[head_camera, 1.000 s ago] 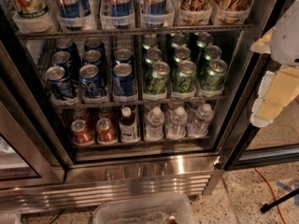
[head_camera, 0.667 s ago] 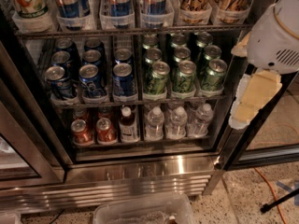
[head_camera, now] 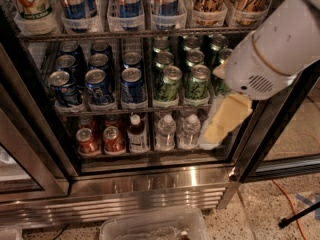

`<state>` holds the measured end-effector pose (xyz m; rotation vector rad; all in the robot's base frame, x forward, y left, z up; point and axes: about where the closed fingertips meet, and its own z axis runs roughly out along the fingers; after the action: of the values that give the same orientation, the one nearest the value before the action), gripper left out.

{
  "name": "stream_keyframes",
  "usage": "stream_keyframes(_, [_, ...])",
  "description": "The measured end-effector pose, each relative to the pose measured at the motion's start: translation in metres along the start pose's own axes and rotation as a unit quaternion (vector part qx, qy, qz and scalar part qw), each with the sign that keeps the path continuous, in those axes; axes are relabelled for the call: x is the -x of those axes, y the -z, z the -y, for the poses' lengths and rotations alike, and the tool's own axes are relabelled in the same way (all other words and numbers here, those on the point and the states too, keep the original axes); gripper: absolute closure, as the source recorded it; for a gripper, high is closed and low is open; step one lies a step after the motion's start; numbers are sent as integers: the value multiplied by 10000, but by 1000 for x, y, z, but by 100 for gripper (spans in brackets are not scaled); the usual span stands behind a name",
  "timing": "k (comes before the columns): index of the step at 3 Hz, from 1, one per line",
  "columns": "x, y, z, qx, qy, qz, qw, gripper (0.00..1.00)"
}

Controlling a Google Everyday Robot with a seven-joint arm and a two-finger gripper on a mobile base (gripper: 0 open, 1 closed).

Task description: Pick green can from middle shelf of fridge

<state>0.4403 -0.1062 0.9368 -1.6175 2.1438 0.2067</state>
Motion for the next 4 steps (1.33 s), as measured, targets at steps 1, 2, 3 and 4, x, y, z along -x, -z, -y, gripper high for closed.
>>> stream_keyframes(1, [24, -27, -23, 141, -347, 755, 9964, 0])
stream_keyframes(2, [25, -54, -45, 112, -653, 1454, 9871, 0])
stream_keyframes(3, [20, -82, -52, -52, -901, 2189, 9716, 0])
stream_keyframes(4, [24, -104, -49, -144, -1238, 3083, 9431, 0])
